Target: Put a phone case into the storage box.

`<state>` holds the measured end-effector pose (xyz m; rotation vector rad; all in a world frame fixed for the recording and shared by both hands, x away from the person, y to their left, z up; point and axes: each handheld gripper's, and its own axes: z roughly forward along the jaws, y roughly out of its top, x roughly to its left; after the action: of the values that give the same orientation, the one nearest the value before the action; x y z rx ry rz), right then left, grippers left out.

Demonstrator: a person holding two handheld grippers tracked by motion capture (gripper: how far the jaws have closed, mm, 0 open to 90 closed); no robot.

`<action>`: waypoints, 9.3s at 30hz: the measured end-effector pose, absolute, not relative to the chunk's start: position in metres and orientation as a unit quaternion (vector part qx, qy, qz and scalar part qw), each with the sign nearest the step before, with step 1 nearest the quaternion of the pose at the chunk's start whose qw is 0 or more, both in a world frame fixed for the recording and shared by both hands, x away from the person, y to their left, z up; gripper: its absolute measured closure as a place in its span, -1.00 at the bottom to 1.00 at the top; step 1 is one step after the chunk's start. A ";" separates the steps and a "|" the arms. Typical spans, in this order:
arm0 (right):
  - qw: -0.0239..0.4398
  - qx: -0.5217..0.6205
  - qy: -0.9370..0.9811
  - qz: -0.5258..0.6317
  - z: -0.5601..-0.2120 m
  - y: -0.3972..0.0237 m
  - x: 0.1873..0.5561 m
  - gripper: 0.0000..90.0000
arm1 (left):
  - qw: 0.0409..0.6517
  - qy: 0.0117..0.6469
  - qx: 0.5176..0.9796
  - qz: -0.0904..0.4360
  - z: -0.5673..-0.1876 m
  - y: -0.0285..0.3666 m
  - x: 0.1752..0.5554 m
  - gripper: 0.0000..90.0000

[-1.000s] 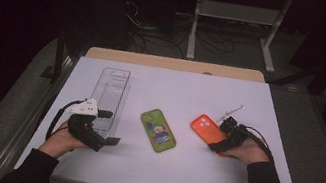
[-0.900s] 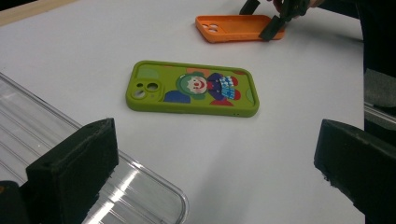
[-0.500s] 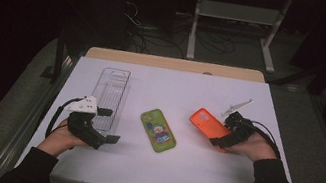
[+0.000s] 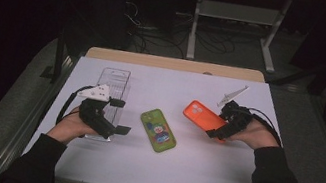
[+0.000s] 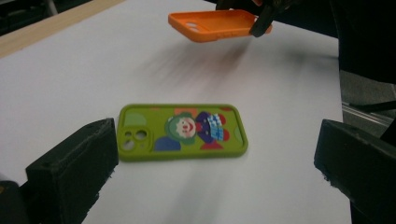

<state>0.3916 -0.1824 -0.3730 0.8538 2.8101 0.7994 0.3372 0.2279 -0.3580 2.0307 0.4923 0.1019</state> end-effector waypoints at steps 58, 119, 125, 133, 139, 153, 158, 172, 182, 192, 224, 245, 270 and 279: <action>0.016 0.086 0.968 0.236 -0.375 -0.108 0.353 -0.66 | 0.432 0.054 0.900 0.006 -0.365 0.131 0.351 -1.00; 0.016 0.019 0.967 0.253 -0.367 -0.090 0.338 -0.66 | 0.325 -0.010 0.945 -0.021 -0.390 0.110 0.343 -0.63; 0.015 0.028 0.963 0.267 -0.369 -0.092 0.338 -0.77 | 0.326 -0.003 0.945 -0.026 -0.389 0.111 0.344 -0.63; 0.019 0.099 0.946 0.307 -0.362 -0.116 0.347 -1.00 | 0.331 0.045 0.942 -0.009 -0.388 0.116 0.346 -0.63; 0.047 0.139 0.927 0.346 -0.360 -0.144 0.350 -1.00 | 0.332 0.106 0.937 0.005 -0.394 0.117 0.347 -0.63; 0.094 0.321 0.850 0.406 -0.389 -0.178 0.342 -1.00 | 0.319 0.210 0.923 0.042 -0.394 0.124 0.354 -0.64; 0.106 0.356 0.833 0.410 -0.405 -0.176 0.332 -1.00 | 0.296 0.223 0.927 0.051 -0.394 0.125 0.356 -0.64; 0.138 0.383 0.811 0.420 -0.422 -0.164 0.322 -1.00 | 0.315 0.241 0.917 0.043 -0.395 0.124 0.356 -0.64; 0.192 0.352 0.822 0.405 -0.419 -0.163 0.319 -1.00 | 0.310 0.233 0.921 0.044 -0.392 0.126 0.357 -0.64; 0.255 0.315 0.835 0.373 -0.419 -0.155 0.314 -1.00 | 0.310 0.228 0.922 0.044 -0.392 0.125 0.357 -0.64; 0.417 0.178 0.843 0.289 -0.417 -0.143 0.303 -1.00 | 0.309 0.217 0.925 0.047 -0.391 0.125 0.357 -0.64; 0.520 0.062 0.825 0.215 -0.421 -0.130 0.294 -1.00 | 0.315 0.222 0.921 0.048 -0.392 0.122 0.355 -0.64; 0.607 -0.049 0.779 0.152 -0.427 -0.113 0.285 -1.00 | 0.314 0.216 0.923 0.052 -0.385 0.120 0.355 -0.64; 0.612 -0.068 0.773 0.152 -0.433 -0.101 0.287 -0.91 | 0.319 0.216 0.921 0.058 -0.380 0.118 0.355 -0.64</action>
<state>0.2867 -0.1008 -0.4327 -0.1566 1.7837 0.3506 0.3554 0.1179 -0.3798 2.4224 0.5679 0.1515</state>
